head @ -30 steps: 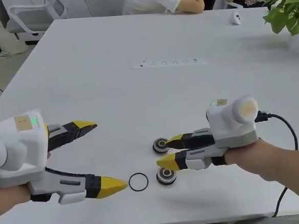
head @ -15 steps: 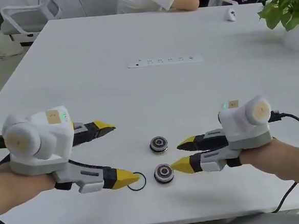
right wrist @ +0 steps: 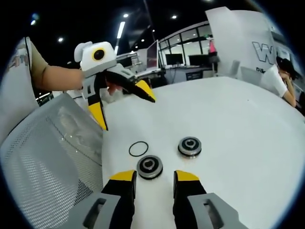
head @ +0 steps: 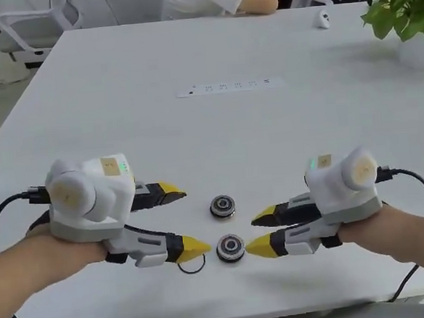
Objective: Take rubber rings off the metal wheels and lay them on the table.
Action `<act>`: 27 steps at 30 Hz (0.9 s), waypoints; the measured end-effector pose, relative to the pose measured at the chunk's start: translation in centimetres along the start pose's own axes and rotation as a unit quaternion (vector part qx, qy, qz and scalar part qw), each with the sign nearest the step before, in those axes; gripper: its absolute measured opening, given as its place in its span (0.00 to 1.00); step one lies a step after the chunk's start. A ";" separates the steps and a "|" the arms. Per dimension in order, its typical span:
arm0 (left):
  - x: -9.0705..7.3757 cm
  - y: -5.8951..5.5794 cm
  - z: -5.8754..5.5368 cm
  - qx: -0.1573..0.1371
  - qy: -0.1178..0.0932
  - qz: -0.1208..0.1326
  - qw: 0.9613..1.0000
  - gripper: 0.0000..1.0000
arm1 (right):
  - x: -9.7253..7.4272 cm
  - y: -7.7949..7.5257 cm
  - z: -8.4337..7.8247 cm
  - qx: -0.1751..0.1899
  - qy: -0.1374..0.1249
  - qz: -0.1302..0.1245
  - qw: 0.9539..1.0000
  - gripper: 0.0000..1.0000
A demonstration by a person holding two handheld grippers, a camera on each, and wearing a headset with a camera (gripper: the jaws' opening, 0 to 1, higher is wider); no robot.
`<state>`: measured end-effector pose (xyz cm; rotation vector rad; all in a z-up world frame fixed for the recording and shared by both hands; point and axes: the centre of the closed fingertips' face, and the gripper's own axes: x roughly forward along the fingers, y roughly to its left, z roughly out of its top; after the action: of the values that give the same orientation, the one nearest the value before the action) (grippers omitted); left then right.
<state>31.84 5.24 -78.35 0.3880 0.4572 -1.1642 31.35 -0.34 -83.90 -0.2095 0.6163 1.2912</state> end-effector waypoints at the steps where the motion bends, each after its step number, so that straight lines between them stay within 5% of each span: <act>1: 0.2 0.0 -0.1 0.001 0.003 -0.003 1.000 0.55 | 0.1 0.1 -0.1 -0.002 0.003 0.001 1.000 0.27; 27: 4.3 -1.3 -3.0 -0.014 0.048 -0.049 0.998 0.37 | 1.8 0.6 -1.9 -0.023 0.036 0.021 0.999 0.19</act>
<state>31.55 2.95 -83.23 0.4025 0.5810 -1.2359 30.44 0.43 -86.26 -0.2843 0.6560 1.3438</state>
